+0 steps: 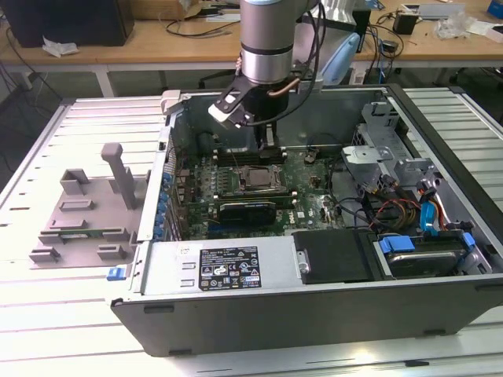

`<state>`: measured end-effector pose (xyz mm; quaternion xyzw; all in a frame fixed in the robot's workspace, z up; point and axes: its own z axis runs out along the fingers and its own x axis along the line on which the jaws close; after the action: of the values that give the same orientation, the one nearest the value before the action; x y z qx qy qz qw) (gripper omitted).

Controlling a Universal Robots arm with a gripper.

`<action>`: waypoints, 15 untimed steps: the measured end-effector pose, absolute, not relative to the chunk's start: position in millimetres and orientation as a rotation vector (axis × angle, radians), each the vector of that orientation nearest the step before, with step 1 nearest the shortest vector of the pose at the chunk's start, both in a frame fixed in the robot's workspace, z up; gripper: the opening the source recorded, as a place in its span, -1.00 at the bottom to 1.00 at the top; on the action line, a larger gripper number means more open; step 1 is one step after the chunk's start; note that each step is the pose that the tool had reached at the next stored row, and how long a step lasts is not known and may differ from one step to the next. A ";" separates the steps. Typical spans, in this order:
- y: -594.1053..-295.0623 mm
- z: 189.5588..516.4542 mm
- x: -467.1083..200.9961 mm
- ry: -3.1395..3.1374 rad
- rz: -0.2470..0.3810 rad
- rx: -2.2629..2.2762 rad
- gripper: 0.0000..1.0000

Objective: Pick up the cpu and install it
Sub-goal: 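Close the cpu cover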

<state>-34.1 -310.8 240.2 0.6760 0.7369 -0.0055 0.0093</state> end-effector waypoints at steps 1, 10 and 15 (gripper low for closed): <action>-310.8 240.1 -34.2 2.329 -0.017 2.081 -0.79; -310.8 239.8 -34.2 2.512 -0.015 1.853 -0.79; -310.8 239.6 -34.2 2.618 -0.014 1.698 -0.79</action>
<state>-34.2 -310.8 239.6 0.5441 0.8390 -0.0043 0.0105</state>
